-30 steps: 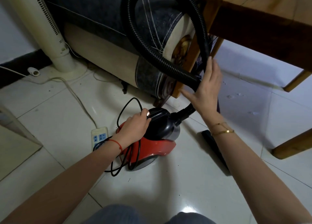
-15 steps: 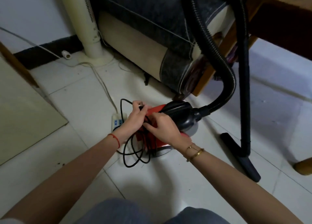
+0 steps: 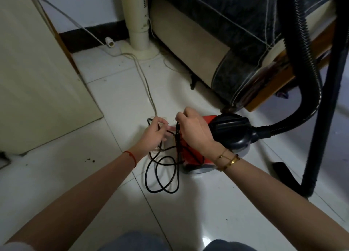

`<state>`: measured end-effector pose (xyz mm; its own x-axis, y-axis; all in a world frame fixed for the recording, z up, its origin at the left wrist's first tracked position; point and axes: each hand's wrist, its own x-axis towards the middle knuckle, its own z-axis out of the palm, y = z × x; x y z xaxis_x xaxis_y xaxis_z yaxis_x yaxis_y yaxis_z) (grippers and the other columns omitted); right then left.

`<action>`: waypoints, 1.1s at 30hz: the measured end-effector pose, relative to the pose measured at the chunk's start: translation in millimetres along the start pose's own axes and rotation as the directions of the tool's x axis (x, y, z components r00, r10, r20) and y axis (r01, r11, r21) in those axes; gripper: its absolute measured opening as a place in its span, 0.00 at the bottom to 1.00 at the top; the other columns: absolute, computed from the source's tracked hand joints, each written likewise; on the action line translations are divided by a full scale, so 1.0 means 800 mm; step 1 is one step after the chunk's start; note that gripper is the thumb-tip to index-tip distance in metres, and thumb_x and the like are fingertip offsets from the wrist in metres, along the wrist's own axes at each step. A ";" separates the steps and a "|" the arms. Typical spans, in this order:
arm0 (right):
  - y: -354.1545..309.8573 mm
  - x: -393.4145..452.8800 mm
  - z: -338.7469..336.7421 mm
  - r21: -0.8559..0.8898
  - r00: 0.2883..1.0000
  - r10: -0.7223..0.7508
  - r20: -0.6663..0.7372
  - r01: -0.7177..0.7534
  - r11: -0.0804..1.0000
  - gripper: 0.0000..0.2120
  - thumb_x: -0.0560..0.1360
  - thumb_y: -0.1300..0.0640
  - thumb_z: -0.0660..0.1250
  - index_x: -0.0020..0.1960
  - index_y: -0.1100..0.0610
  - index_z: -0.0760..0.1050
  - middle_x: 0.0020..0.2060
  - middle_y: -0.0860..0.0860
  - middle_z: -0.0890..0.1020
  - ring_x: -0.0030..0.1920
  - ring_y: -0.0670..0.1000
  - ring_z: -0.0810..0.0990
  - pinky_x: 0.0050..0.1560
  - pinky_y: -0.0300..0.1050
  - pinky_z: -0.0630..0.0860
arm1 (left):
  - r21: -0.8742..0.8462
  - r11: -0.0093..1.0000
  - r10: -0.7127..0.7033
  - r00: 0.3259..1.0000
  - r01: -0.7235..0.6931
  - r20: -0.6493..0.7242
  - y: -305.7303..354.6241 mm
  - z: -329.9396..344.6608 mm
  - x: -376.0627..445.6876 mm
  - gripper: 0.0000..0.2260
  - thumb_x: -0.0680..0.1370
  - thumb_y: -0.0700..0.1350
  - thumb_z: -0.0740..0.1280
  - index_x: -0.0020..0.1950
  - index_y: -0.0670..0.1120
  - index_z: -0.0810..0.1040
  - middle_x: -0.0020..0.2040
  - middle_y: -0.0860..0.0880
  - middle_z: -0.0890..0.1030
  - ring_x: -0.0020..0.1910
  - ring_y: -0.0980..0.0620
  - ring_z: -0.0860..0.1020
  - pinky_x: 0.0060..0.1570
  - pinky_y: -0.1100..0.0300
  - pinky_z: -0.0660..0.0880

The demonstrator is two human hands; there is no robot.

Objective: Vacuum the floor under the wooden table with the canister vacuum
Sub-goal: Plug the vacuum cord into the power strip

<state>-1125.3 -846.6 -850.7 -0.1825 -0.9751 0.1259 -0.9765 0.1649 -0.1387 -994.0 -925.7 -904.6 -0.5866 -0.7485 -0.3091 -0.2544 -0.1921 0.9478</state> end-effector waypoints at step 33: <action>-0.042 0.028 -0.010 0.335 0.993 0.005 0.121 -0.046 0.941 0.12 0.78 0.47 0.62 0.50 0.56 0.73 0.36 0.53 0.81 0.39 0.55 0.78 0.41 0.47 0.69 | -0.533 0.793 -0.423 0.896 0.294 -0.135 0.037 -0.048 -0.033 0.21 0.75 0.56 0.70 0.62 0.47 0.73 0.43 0.44 0.81 0.27 0.53 0.74 0.28 0.62 0.73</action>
<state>-1097.7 -872.6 -835.2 -0.1725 -0.9850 0.0049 -0.8722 0.1505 -0.4654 -956.3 -935.8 -865.0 -0.3137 -0.6752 -0.6676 0.0357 -0.7110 0.7023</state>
